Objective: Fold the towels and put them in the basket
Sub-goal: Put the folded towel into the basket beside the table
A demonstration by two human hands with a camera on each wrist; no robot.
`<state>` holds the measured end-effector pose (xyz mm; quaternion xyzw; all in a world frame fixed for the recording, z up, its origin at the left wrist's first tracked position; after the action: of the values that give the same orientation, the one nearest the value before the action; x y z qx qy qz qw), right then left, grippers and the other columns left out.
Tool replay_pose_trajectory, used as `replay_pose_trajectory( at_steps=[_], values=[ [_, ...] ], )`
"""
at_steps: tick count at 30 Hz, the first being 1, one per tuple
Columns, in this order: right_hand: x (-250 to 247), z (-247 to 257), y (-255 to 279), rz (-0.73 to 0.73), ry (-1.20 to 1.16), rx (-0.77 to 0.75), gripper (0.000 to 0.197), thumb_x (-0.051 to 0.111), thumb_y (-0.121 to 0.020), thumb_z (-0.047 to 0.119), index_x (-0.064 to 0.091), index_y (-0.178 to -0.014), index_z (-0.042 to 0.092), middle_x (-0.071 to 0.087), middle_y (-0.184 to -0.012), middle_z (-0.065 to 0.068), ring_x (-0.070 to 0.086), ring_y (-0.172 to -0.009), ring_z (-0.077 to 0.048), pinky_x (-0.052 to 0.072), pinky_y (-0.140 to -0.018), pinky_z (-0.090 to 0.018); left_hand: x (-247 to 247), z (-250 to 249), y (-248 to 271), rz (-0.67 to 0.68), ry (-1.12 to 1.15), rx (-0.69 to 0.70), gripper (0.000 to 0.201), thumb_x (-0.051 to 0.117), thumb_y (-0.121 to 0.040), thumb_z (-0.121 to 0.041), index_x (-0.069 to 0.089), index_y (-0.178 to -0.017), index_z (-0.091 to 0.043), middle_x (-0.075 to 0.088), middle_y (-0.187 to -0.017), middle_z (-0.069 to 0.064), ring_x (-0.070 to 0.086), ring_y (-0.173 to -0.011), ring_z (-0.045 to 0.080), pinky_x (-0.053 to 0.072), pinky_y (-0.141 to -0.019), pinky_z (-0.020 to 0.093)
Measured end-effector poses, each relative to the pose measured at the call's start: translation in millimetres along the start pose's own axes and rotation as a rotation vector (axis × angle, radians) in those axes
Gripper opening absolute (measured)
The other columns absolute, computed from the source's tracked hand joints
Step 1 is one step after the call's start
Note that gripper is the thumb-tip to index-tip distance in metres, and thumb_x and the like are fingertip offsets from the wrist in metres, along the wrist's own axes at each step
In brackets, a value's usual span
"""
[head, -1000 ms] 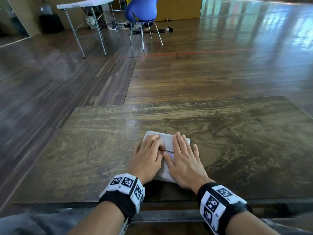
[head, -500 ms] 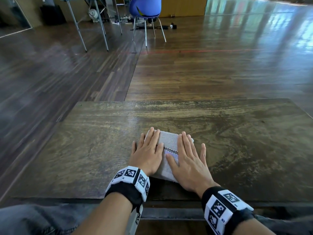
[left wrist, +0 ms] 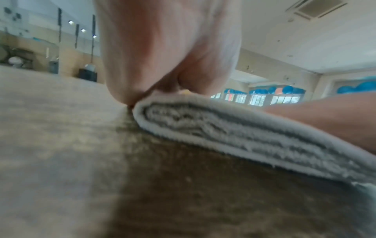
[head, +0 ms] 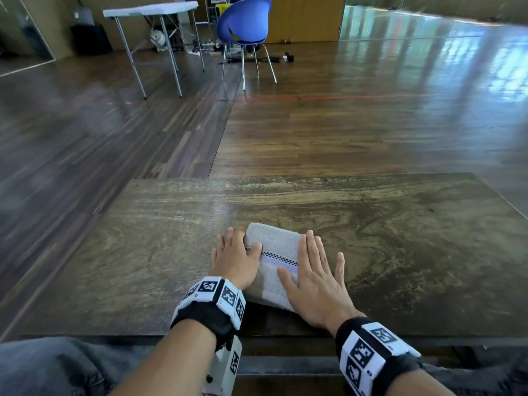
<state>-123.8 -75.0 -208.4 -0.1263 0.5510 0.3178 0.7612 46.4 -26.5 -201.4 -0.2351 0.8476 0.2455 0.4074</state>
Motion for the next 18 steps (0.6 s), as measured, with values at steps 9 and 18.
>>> replay_pose_trajectory(
  at_steps=[9, 18],
  values=[
    [-16, 7, 2, -0.159, -0.343, 0.115, 0.078, 0.027, -0.099, 0.061, 0.0, -0.159, 0.019, -0.003, -0.168, -0.007, -0.018, -0.153, -0.022, -0.011, -0.122, -0.048, -43, -34, 40, -0.171, 0.532, 0.138, 0.01, 0.061, -0.081, -0.021, 0.053, -0.075, -0.017, 0.053, -0.061, -0.009, 0.048, -0.046, 0.002, 0.04, -0.05, 0.024],
    [-116, 109, -8, -0.105, -0.992, -0.032, 0.058, 0.042, -0.097, 0.06, 0.012, -0.141, 0.037, 0.053, -0.11, 0.0, 0.058, -0.097, -0.015, 0.045, -0.077, -0.031, -164, -44, 102, -0.387, 0.923, 0.228, 0.014, 0.063, -0.07, -0.021, 0.065, -0.081, -0.013, 0.072, -0.083, 0.007, 0.07, -0.084, 0.028, 0.054, -0.073, 0.045]
  ],
)
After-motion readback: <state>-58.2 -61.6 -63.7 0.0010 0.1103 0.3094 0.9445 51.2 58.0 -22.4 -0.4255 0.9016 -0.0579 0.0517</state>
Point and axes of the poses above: each hand's wrist, its own y-axis away from the middle knuckle, its own x-axis out of the palm, z = x × y, the point moved 3 cm from there along -y, towards the middle knuckle
